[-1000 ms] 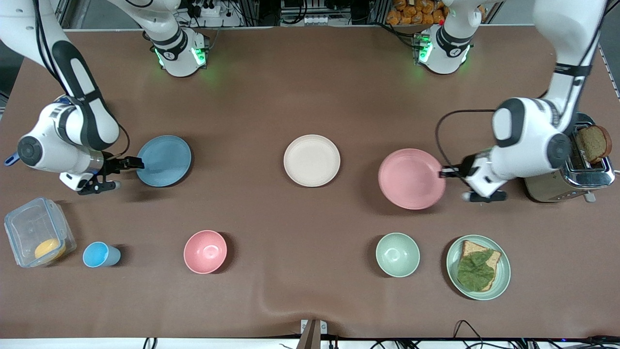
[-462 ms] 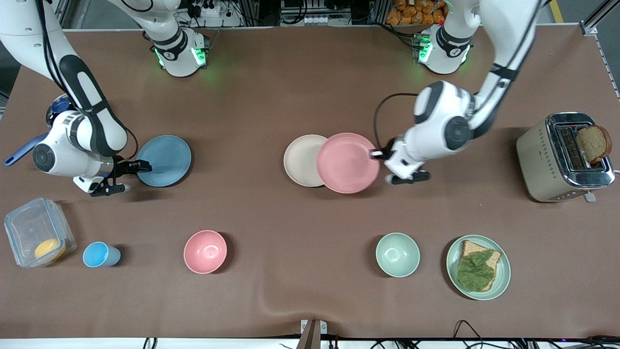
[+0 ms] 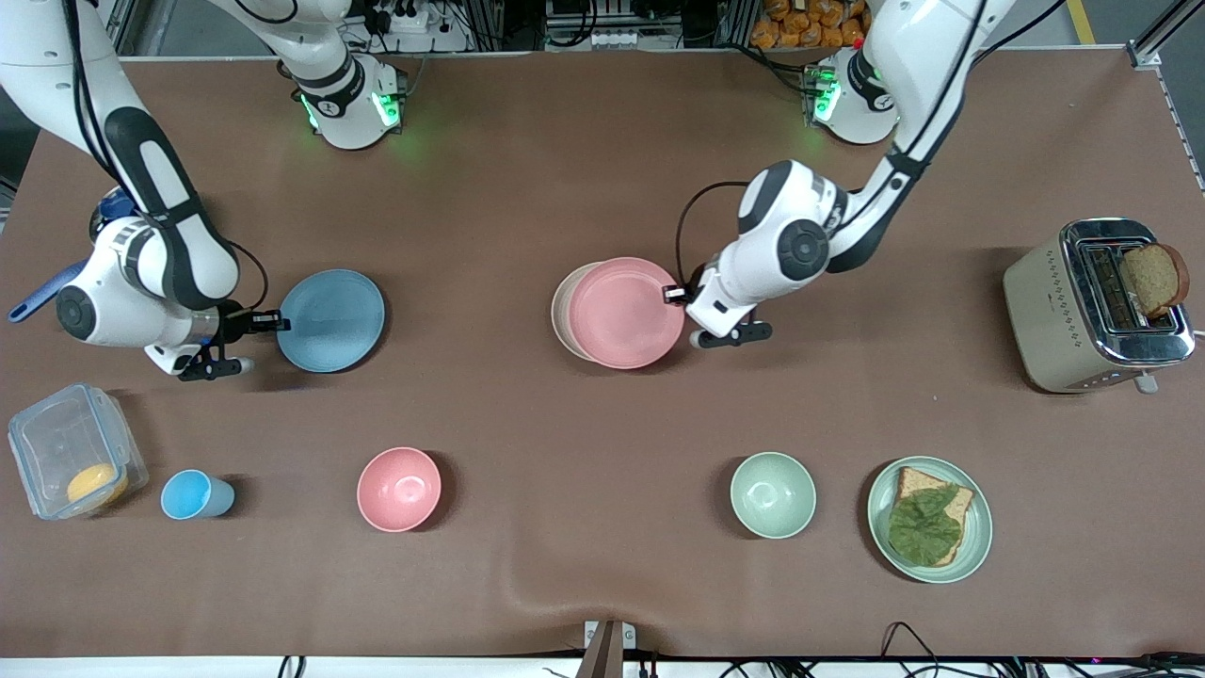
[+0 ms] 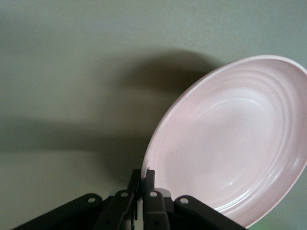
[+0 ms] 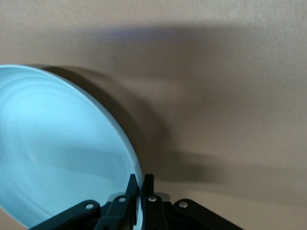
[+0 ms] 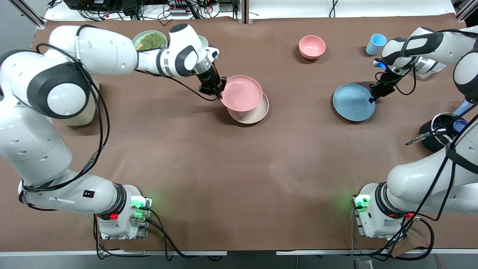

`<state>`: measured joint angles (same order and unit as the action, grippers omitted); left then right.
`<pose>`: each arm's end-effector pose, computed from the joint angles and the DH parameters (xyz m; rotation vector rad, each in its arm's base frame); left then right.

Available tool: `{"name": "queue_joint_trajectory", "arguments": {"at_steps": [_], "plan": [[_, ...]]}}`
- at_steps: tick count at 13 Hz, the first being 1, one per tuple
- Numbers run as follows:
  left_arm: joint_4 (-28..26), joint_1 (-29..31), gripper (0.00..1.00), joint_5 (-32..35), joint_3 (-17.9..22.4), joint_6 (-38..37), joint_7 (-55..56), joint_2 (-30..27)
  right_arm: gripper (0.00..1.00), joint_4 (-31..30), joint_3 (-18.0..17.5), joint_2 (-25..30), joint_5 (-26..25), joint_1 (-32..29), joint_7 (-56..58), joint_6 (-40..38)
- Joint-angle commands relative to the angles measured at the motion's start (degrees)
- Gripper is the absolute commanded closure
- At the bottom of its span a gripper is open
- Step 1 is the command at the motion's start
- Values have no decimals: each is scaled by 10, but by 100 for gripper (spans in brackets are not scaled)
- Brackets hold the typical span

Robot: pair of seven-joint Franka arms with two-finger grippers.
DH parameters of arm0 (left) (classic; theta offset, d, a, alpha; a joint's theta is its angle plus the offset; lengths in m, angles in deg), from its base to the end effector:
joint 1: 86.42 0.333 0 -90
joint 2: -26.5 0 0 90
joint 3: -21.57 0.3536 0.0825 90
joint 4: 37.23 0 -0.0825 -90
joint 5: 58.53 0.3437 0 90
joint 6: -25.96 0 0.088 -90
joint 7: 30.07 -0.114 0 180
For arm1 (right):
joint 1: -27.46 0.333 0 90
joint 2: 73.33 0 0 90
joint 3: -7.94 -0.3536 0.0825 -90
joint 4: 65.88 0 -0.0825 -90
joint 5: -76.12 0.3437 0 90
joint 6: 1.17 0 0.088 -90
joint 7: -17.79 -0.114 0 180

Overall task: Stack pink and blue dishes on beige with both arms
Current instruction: 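Slide the pink plate onto the beige plate while the right gripper grips the blue plate, then settle the pink plate on the beige plate and open the left gripper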

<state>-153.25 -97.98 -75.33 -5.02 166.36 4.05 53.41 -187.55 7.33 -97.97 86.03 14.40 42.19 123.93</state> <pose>0.4759 -0.3521 0.2957 2.8011 0.2849 -0.3448 0.5123 -0.1057 0.2421 -2.8686 -0.1181 0.4515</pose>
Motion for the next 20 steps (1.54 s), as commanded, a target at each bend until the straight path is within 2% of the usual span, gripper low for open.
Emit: {"name": "queue_joint_trajectory", "arguments": {"at_steps": [1, 8, 14, 19, 20], "plan": [[6, -22, 100, -4, 5, 30, 17, 16, 100, 38, -8, -9, 10, -9, 6, -36], [-10, -36, 100, -2, 6, 44, 18, 23, 100, 149, -8, -9, 15, 5, -32, -197], [-17, -36, 100, -2, 7, 53, 18, 24, 100, 199, -8, -9, 16, 24, -83, -260], [-16, -37, 100, -2, 7, 59, 18, 33, 100, 210, -8, -8, 34, 37, -105, -275], [-15, -36, 94, -2, 7, 59, 18, 36, 100, 213, -8, -8, 34, 40, -106, -275]]}}
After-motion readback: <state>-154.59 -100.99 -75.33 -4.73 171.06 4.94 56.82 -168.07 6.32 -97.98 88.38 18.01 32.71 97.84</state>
